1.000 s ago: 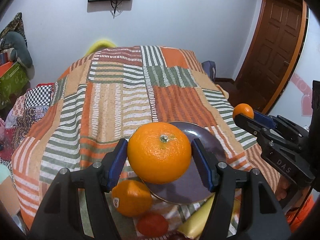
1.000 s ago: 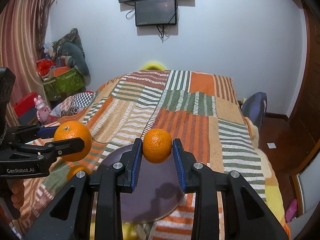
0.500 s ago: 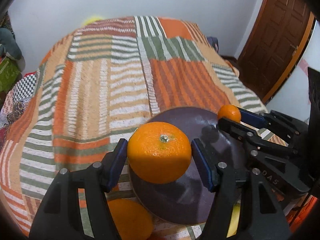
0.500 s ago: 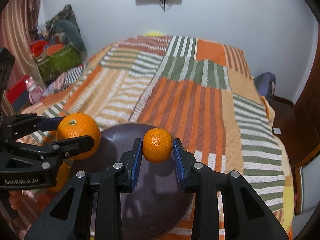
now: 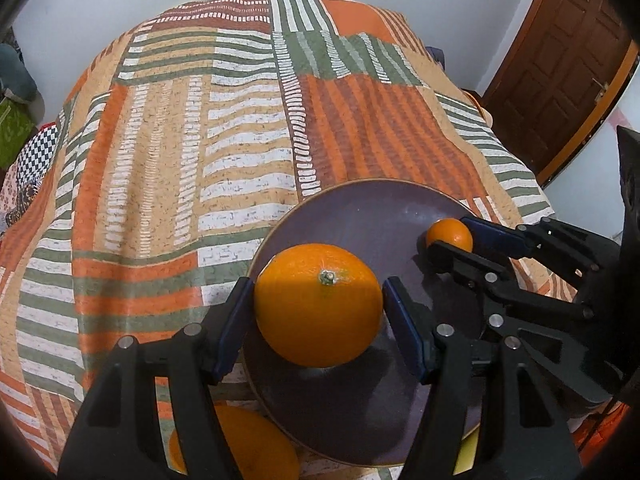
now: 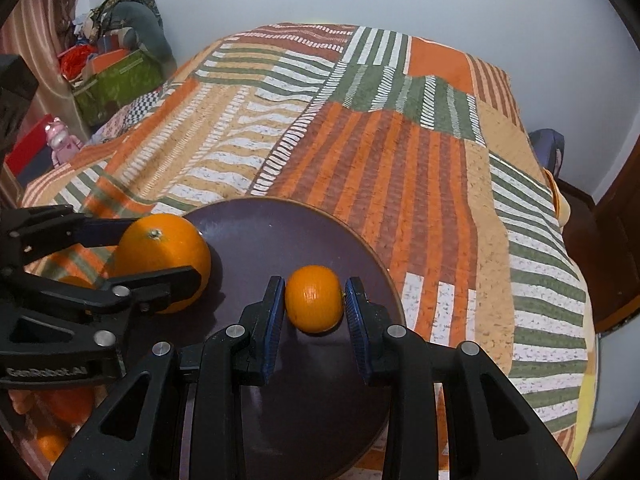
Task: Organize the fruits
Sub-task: 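Carry both fruits onto the purple plate and open both tools, then withdraw both tools from the plate back over the quilt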
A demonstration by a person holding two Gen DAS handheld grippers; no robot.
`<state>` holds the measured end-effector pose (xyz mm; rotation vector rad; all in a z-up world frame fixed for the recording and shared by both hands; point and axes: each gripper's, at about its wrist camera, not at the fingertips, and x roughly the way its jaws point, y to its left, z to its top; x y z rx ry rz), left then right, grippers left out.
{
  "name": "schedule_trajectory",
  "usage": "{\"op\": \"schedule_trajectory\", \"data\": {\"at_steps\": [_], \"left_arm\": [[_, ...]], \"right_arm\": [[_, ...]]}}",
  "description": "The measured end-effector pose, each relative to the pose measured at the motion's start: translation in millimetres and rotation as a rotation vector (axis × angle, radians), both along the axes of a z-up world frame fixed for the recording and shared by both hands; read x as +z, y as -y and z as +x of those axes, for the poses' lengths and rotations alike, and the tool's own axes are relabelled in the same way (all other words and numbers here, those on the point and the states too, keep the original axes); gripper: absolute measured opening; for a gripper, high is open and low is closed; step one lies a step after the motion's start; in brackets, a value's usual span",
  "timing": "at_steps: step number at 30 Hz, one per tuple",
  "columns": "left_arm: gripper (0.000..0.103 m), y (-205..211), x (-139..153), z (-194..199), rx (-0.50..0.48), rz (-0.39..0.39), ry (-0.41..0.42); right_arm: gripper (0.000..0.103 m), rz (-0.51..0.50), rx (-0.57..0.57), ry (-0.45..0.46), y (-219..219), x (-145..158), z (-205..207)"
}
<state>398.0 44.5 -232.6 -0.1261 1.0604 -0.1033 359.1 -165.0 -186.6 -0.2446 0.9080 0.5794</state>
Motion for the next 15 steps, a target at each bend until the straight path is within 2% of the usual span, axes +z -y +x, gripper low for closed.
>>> {"op": "schedule_trajectory", "data": {"at_steps": [3, 5, 10, 15], "left_arm": [[0.068, -3, 0, 1, 0.0, -0.022, 0.001], [0.071, -7, 3, 1, 0.012, -0.038, 0.005], [0.071, -12, 20, -12, 0.028, -0.04, 0.049], [0.071, -14, 47, -46, 0.024, -0.009, 0.105]], "right_arm": [[0.048, -0.003, -0.006, -0.01, 0, -1, 1], [0.056, -0.009, -0.011, 0.001, 1, 1, 1], [0.056, -0.014, -0.016, 0.018, 7, 8, -5], [0.058, 0.006, -0.014, 0.05, 19, 28, -25]]}}
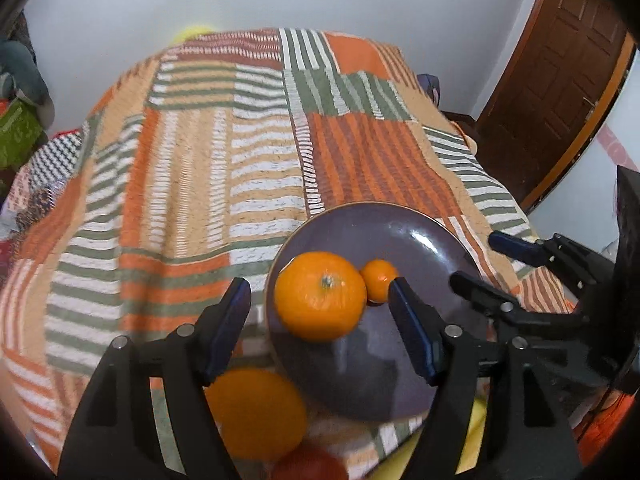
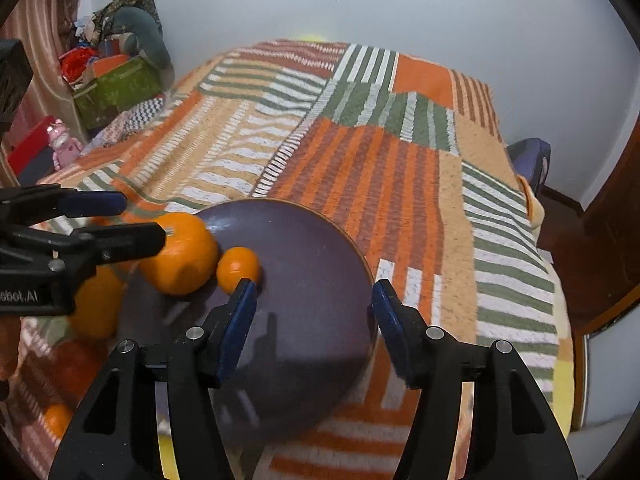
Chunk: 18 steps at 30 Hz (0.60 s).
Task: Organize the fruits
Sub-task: 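Withdraw both tools from the plate back over the quilt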
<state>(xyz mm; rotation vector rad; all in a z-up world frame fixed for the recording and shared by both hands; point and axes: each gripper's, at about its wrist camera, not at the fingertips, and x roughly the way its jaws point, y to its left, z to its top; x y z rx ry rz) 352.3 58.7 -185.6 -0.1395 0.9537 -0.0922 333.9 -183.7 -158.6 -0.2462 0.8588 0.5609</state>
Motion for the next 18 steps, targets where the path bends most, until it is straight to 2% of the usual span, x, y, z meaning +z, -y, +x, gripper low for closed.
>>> {"op": "schedule_trajectory", "data": {"at_steps": [4, 9, 12, 18], "left_arm": [[0.071, -2, 13, -33, -0.005, 0.026, 0.018], [0.072, -1, 22, -84, -0.01, 0.071, 0.036], [0.075, -2, 22, -110, -0.006, 0.064, 0.032], [0.075, -7, 10, -148, 0.018, 0.051, -0.002]], "right_arm": [[0.068, 0.044, 0.005, 0.02, 13, 18, -31], [0.077, 0.062, 0.045, 0.036, 20, 25, -81], [0.083, 0.06, 0.072, 0.024, 15, 21, -109], [0.084, 0.006, 0.127, -0.004, -1, -1, -144]]}}
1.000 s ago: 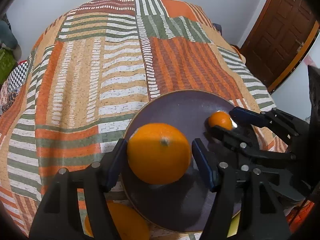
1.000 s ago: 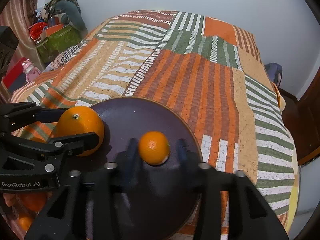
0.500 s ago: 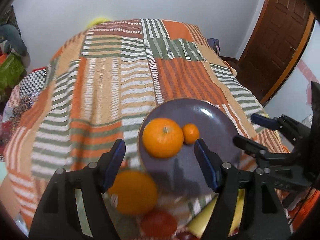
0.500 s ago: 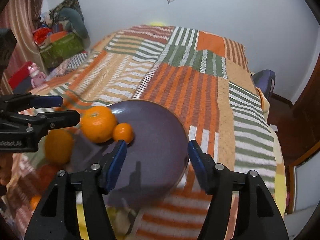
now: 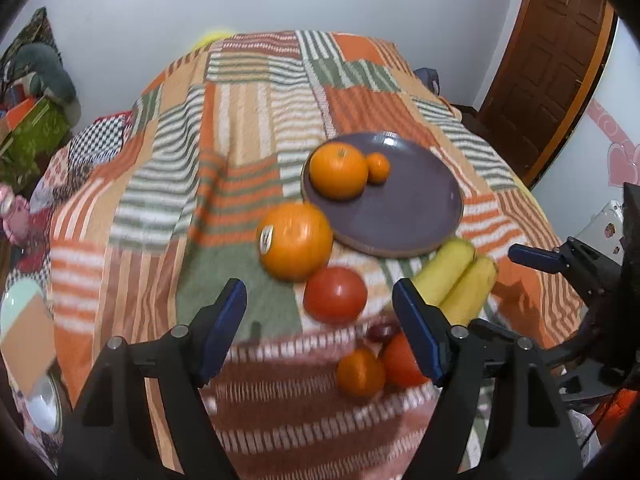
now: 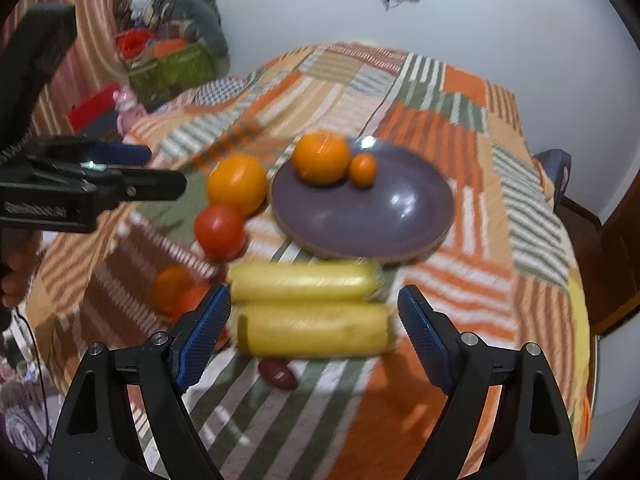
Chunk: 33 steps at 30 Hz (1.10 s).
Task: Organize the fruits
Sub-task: 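Withdraw both tools from the plate back over the quilt, then grasp a yellow corn cob with the right tool while the left tool grasps the Dole orange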
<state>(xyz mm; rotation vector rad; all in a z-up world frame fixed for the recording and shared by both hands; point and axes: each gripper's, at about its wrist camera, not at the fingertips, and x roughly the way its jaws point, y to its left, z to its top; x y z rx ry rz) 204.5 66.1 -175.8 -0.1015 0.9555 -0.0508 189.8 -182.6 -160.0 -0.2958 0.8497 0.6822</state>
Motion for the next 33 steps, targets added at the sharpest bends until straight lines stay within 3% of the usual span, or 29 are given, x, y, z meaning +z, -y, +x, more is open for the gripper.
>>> {"op": "schedule_trajectory", "data": {"at_steps": [5, 9, 13, 18, 22, 28, 33], "left_arm": [[0.075, -5, -9, -20, 0.021, -0.03, -0.023], [0.076, -7, -14, -27, 0.03, -0.033, -0.034], [0.075, -6, -19, -26, 0.034, -0.025, -0.044], [0.075, -5, -23, -21, 0.036, -0.018, -0.048], [0.075, -5, -25, -18, 0.036, -0.021, -0.05], [0.075, -8, -28, -8, 0.046, -0.027, -0.049], [0.076, -12, -32, 5, 0.07, -0.034, -0.049]], "right_arm": [[0.086, -0.07, -0.018, -0.02, -11, -21, 2], [0.09, -0.071, -0.038, -0.039, -9, -27, 0], [0.09, -0.098, -0.027, -0.008, -11, -29, -10], [0.087, -0.058, -0.055, -0.015, 1, -24, -7], [0.073, -0.041, -0.1, -0.015, 20, -19, 3], [0.073, -0.056, -0.206, -0.034, 62, -19, 29], [0.073, 0.055, -0.222, -0.153, 78, -20, 34]]}}
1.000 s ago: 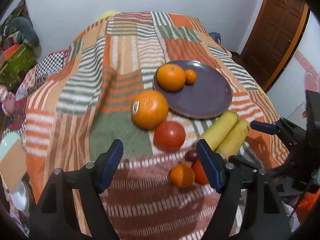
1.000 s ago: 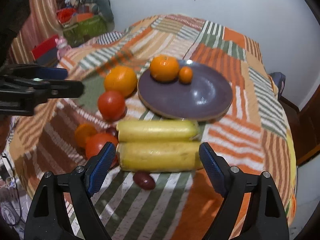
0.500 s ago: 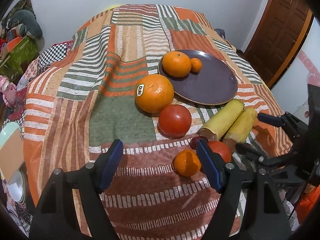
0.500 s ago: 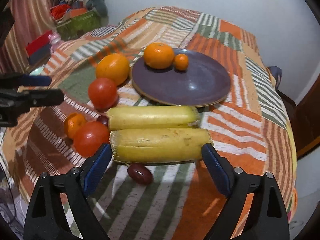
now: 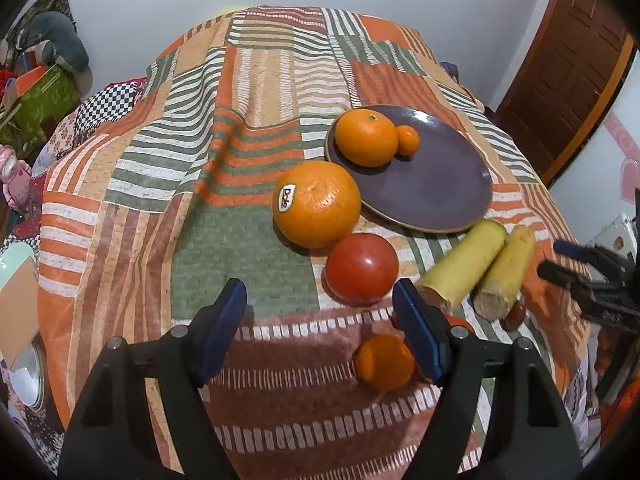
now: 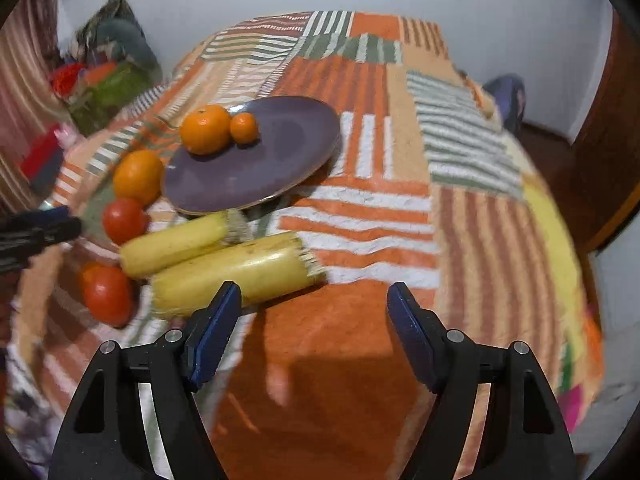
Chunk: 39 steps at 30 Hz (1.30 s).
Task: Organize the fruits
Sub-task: 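Grasp a yellow corn cob with the right tool while the left tool grasps the Dole orange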
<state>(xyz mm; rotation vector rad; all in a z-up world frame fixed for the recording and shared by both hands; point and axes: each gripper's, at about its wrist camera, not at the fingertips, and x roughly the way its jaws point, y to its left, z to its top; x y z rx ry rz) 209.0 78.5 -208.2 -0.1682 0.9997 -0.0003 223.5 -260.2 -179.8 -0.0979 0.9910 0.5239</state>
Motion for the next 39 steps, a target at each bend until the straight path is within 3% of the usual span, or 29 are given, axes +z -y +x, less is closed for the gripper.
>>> {"op": "schedule_trajectory", "data": {"at_steps": [3, 5, 11, 13, 15, 19, 26, 33, 39], "left_arm": [[0.075, -2, -4, 2, 0.004, -0.014, -0.007], [0.075, -2, -7, 2, 0.001, -0.013, -0.011], [0.075, -6, -13, 0, -0.003, -0.003, -0.025], [0.076, -8, -13, 1, 0.003, -0.009, -0.022], [0.075, -10, -14, 3, 0.007, -0.017, -0.019], [0.076, -12, -17, 11, 0.012, -0.019, -0.02], [0.076, -11, -16, 24, 0.003, -0.044, -0.008], [0.076, -5, -8, 35, -0.014, -0.017, 0.022], [0.076, -8, -15, 60, 0.006, -0.018, 0.001]], "right_arm": [[0.074, 0.044, 0.023, -0.04, -17, -2, -8], [0.085, 0.045, 0.047, -0.044, -31, -4, -12], [0.097, -0.129, 0.09, 0.052, -72, -17, -24], [0.097, -0.162, 0.071, 0.078, -70, -19, -21], [0.093, -0.101, 0.068, 0.034, -58, -18, -14], [0.079, -0.095, 0.034, 0.036, -40, -14, -1], [0.079, -0.079, -0.03, 0.025, -6, -11, 21], [0.079, 0.075, -0.07, -0.014, 12, 5, 21], [0.079, 0.054, -0.138, 0.003, 6, 0, 45]]}}
